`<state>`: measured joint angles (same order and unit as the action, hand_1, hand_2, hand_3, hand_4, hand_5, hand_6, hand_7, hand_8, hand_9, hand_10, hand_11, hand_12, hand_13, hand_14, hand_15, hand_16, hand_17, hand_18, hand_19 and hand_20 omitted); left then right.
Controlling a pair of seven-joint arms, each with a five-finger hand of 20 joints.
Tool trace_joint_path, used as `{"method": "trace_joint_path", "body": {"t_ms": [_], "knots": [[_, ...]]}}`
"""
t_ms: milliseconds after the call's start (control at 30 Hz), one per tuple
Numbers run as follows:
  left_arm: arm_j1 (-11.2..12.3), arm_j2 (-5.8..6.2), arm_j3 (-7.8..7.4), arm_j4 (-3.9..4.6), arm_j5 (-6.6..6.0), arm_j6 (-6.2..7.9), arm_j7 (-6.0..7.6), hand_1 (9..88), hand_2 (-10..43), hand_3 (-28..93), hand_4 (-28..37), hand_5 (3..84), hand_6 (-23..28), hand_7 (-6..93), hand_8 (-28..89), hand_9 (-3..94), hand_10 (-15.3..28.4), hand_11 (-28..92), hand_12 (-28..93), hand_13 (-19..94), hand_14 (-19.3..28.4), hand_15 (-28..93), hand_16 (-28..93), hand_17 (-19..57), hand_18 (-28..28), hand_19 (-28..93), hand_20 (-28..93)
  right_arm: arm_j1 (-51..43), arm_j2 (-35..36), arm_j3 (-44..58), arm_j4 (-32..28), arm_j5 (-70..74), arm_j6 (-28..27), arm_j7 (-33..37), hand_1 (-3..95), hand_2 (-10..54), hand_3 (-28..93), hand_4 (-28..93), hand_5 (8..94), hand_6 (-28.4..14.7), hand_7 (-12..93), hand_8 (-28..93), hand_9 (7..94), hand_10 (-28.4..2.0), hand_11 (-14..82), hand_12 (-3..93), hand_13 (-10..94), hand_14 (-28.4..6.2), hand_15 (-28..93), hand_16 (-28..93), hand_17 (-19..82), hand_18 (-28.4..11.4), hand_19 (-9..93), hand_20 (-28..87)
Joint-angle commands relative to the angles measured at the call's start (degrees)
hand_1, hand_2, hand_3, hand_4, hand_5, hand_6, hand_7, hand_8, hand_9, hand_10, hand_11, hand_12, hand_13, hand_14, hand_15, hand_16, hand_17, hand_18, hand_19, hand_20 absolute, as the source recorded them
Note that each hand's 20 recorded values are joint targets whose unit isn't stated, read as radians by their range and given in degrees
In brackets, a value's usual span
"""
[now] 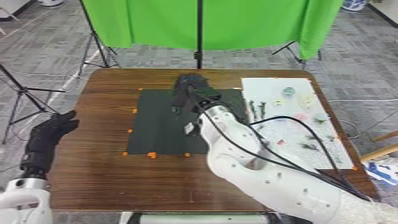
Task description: Arrange flowers
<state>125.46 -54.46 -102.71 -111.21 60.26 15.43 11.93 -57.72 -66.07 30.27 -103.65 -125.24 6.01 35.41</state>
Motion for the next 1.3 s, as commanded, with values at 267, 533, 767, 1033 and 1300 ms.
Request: {"method": "trace_joint_path", "body": {"t_ms": [267,533,767,1033,1300], "knots": [[-3.07,-0.66,3.73,1.25,1.47,-1.77,-0.52,18.4,12.2,59,-28.3,48.3,6.3,8.7,-6,46.0,15.3,18,9,35,17.2,15,-1,7.9,11.7,7,16,-3.96,-7.79,-3.58,6.66,5.33,7.36,-3.76,51.8,-9.5,57,16,81.6,-2.3,40,23,89.9,-11.4,53.2,30.2,93,0.6,73,40,71,-15.7,93,72],[-4.01,-1.01,4.69,1.58,1.61,-2.49,-0.78,17.5,11.6,61,-28.3,48.1,6.4,8.6,-6,45.9,15.3,18,9,35,17.3,15,-1,7.9,11.7,7,16,-6.56,-9.71,-1.40,8.31,12.06,8.35,-3.13,53.9,-9.5,58,8,81.3,-2.5,39,20,90.8,-11.2,50.2,29.2,94,0.8,70,39,71,-15.1,93,70],[-4.11,-1.28,4.91,1.58,1.75,-2.73,-0.89,17.4,11.1,61,-28.3,48.0,6.4,8.6,-6,45.9,15.3,18,10,35,17.5,16,-1,7.9,11.7,7,16,-7.59,-10.53,-1.54,10.06,11.90,9.44,-4.03,54.4,-9.5,59,3,80.8,-2.6,38,19,91.6,-10.8,47.3,28.7,94,0.9,70,36,71,-14.2,93,66],[-4.20,-1.53,5.30,1.62,2.11,-3.18,-1.16,17.9,10.4,62,-28.3,47.9,6.3,8.7,-6,46.0,15.2,18,10,36,17.5,16,-2,7.9,11.7,7,16,-7.40,-10.79,-1.86,12.55,8.97,11.55,-5.19,54.6,-9.5,59,-1,80.3,-2.5,37,18,92.2,-10.6,45.1,28.3,94,0.8,68,35,71,-14.0,93,64],[-4.69,-1.61,5.50,1.81,2.20,-3.65,-1.29,18.2,9.8,63,-28.3,47.9,6.3,9.0,-6,46.0,15.2,19,10,36,17.8,17,-1,7.8,11.7,7,16,-7.79,-10.74,-1.86,14.05,6.89,11.78,-6.08,54.0,-9.5,60,-2,80.0,-2.4,37,18,91.9,-10.6,44.0,28.3,94,0.7,67,35,70,-14.5,93,62]]}}
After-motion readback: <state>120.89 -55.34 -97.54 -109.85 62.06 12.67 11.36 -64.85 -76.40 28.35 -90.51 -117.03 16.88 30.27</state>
